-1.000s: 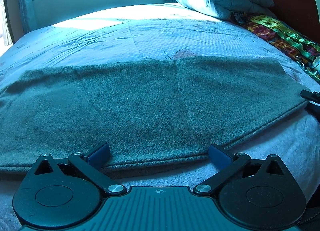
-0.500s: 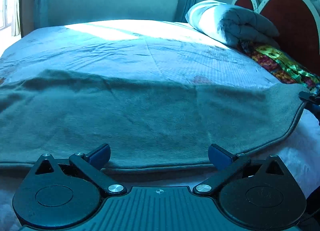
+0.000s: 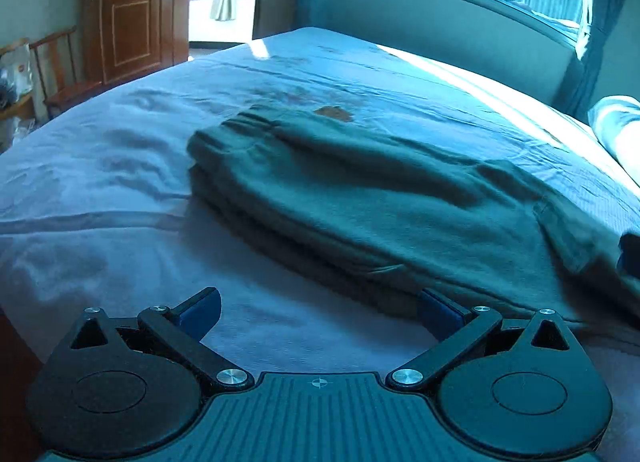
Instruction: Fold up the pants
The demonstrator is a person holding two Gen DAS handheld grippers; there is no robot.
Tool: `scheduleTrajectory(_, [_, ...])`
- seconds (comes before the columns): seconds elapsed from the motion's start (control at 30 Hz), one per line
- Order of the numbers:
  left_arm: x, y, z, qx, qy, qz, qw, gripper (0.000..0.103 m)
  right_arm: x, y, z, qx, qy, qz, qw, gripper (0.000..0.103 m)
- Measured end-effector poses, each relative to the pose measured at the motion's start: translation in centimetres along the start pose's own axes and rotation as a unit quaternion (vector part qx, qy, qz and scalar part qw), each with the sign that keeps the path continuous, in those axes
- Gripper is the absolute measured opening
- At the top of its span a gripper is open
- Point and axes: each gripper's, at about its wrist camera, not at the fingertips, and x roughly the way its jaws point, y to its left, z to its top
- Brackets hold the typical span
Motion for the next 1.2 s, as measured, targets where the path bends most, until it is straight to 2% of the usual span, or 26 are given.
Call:
scheduleTrajectory(0.03, [0.3,1.0,0.0,-0.009,0.006,0.002,0.9999,0.103,-0.6,0.0,-0.8,0.012,-0.023,0.007,1.000,0.007])
scheduleTrajectory(0.1, [0.6,2.6,-0.2,-0.028,0.001,-0.005,0.9996,0.103,-1.8,-0.5,-1.2,0.027,-0.047,-0.010,0.998,0.009])
scheduleTrajectory(0.17, [1.2,3.4,-0.2,-0.039,-0.002,-0.021,0.9990,0.103,-2.2,-1.1,-1.0,0.028,-0.050,-0.019,0.998,0.009])
scheduleTrajectory(0.2, [1.6,3.4,-0.2,-0.044,-0.003,-0.027,0.9987,0.103,-1.7,-1.3,-1.0,0.028,-0.040,-0.018,0.999,0.009])
scheduleTrajectory(0.27, [2.3,3.0,0.1,-0.045,-0.005,-0.034,0.9984,0.103,1.0,-1.3,-1.5,0.006,0.032,-0.055,0.998,0.011])
scheduleTrajectory(0.3, [2.7,2.8,0.4,-0.047,-0.006,-0.041,0.9981,0.103,1.7,-1.2,-1.9,-0.003,0.042,-0.063,0.997,0.010])
scheduleTrajectory(0.4, [3.4,2.4,1.2,-0.052,-0.006,-0.052,0.9973,0.103,0.1,-0.8,-1.8,-0.004,0.020,-0.056,0.998,0.013])
scheduleTrajectory(0.43, [3.6,2.5,1.5,-0.053,-0.007,-0.055,0.9970,0.103,-0.8,-0.7,-1.8,-0.004,0.003,-0.056,0.998,0.021])
scheduleTrajectory(0.47, [3.9,2.8,1.8,-0.059,-0.005,-0.058,0.9965,0.103,-1.5,-0.5,-1.6,-0.008,-0.018,-0.058,0.998,0.024])
scheduleTrajectory(0.7, [7.4,5.3,3.2,-0.132,0.010,-0.107,0.9854,0.101,-3.7,-1.2,-0.8,0.002,-0.048,-0.053,0.997,0.029])
scheduleTrajectory(0.87, [9.8,4.8,4.3,-0.120,0.023,-0.108,0.9866,0.100,-4.0,-2.5,-0.8,0.031,-0.054,-0.068,0.996,0.034])
scheduleTrajectory(1.1, [12.6,4.5,5.8,-0.108,0.011,-0.114,0.9875,0.100,-5.0,-4.7,-0.7,0.059,-0.071,-0.104,0.990,0.037])
scheduleTrajectory(1.13, [13.0,4.4,5.9,-0.102,0.012,-0.116,0.9879,0.097,-5.1,-5.0,-0.7,0.060,-0.072,-0.109,0.990,0.037])
scheduleTrajectory(1.17, [13.0,4.3,6.1,-0.091,0.009,-0.101,0.9907,0.068,-5.3,-5.2,-0.7,0.062,-0.072,-0.114,0.989,0.038])
scheduleTrajectory(1.2, [12.7,4.9,6.3,-0.093,0.002,-0.108,0.9898,0.051,-5.4,-5.4,-0.7,0.063,-0.072,-0.116,0.989,0.038])
